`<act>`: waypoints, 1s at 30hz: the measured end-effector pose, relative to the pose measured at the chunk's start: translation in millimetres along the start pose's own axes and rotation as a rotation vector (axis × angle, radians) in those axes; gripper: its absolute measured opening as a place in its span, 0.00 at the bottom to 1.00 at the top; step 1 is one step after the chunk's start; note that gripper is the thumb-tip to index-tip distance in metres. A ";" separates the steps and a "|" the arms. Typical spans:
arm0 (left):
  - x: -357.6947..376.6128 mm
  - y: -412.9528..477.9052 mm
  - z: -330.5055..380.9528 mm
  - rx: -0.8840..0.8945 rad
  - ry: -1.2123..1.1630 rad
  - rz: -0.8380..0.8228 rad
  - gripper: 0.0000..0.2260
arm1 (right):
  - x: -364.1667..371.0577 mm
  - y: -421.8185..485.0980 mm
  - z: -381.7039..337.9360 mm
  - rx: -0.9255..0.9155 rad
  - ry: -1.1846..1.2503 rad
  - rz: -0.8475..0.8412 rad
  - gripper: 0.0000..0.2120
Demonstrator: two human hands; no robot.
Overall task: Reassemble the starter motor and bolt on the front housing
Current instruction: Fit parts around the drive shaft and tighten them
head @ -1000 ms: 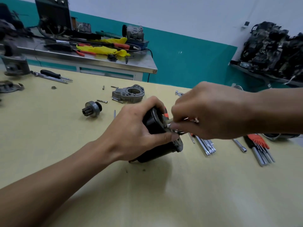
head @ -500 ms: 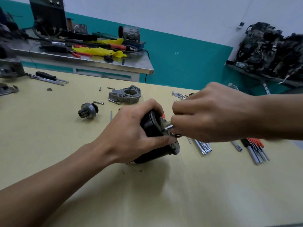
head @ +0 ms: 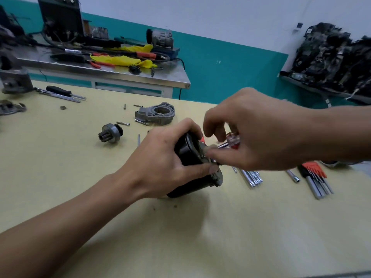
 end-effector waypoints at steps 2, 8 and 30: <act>1.3 -0.1 0.0 -0.002 0.002 -0.015 0.21 | -2.3 -4.9 -14.6 -0.384 -0.226 0.038 0.05; 2.0 -2.0 -0.4 0.015 0.026 -0.010 0.22 | 15.8 -4.2 2.5 -0.157 0.036 -0.045 0.11; -1.5 -0.2 -1.8 0.021 0.033 0.009 0.23 | 33.3 -1.7 21.4 0.810 0.911 -0.347 0.14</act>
Point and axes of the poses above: each hand's wrist, its own y-axis towards the middle knuckle, its own x-axis out of the palm, z = x × y, the point moved 5 cm from there along y, towards the middle knuckle, and after that the axes turned 8 degrees about -x, right-handed, at the moved point
